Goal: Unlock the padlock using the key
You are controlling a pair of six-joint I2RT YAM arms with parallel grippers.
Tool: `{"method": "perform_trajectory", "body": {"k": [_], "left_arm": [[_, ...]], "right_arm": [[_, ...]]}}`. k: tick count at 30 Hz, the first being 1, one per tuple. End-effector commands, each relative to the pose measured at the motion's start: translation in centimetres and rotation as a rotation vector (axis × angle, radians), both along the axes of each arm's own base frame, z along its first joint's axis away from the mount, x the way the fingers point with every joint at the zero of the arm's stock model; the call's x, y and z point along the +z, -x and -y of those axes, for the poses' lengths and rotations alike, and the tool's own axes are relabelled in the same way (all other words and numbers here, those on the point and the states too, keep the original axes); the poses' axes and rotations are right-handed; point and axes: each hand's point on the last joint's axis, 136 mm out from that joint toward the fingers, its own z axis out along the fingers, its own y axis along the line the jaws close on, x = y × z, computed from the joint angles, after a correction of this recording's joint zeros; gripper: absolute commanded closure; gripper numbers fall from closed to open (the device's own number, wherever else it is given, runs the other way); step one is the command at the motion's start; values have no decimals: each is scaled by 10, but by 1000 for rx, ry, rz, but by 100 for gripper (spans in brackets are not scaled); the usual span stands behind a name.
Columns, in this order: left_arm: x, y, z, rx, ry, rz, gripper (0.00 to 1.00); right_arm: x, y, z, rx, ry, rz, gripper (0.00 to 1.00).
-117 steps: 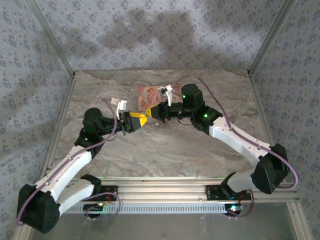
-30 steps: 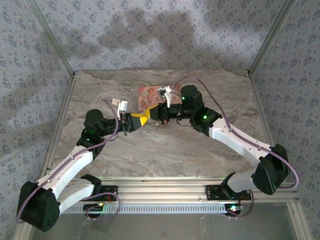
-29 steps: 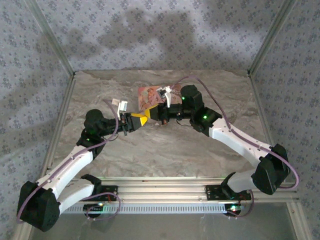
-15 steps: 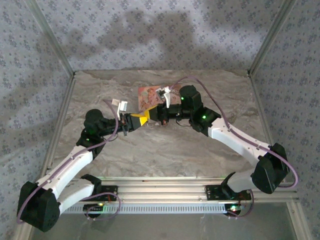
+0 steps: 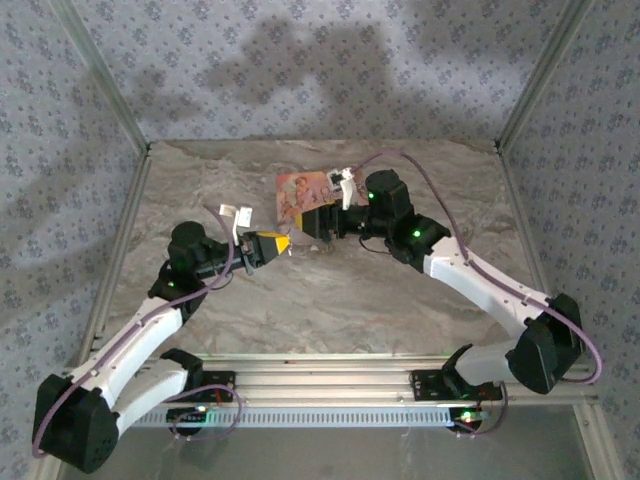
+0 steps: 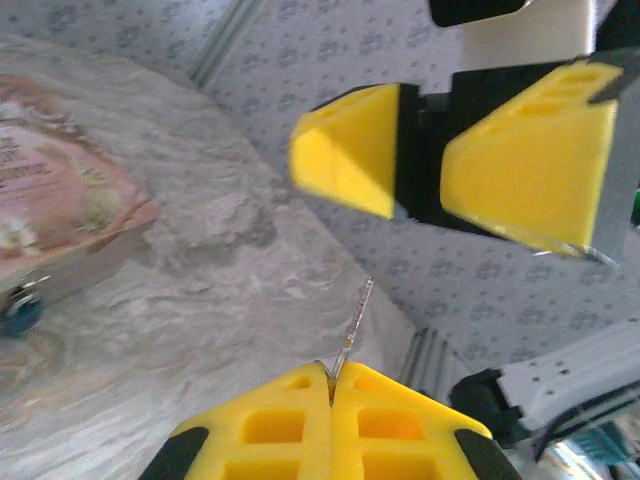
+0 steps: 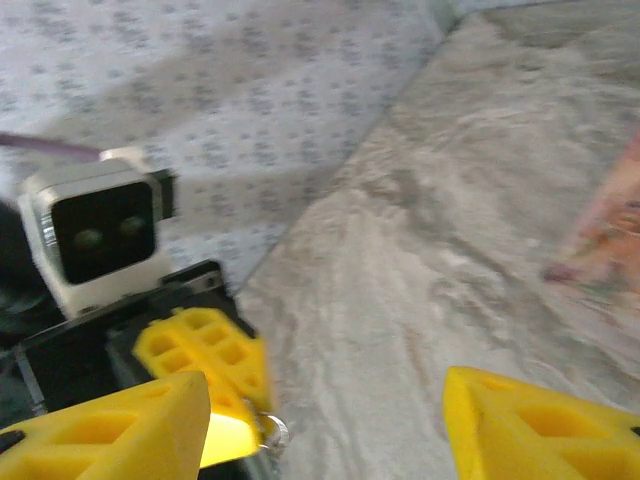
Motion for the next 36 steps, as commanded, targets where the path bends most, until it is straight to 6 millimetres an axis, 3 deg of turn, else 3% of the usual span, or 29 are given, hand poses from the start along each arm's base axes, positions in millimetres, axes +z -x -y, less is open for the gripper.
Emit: {"method": "perform_trajectory", "body": {"k": [1,4,9,16,20,24,36], "left_arm": [[-26,-3,-12,68,-108,-30,100],[-48,-1,-20,103,-174,-68,100],[-82,1,-32,165,-246,-124,100],[-108,3,-38,191,-283,-165,100],[-113,1,-41,202,-308,-160,100],[-121,1,-41,196,-325,-163,100],[-134,5,-47,202,-349,-152,100]], "right_arm": [[-45,-15,31,-184,196,-55,34],[-84,-21,38,-248,342,-64,34],[-129,-40,52,-396,511,-89,36],[-182,-66,59,-541,652,-138,42],[-206,-75,51,-563,672,-159,43],[-216,-87,34,-575,693,-159,42],[-240,-107,29,-663,750,-189,46]]}}
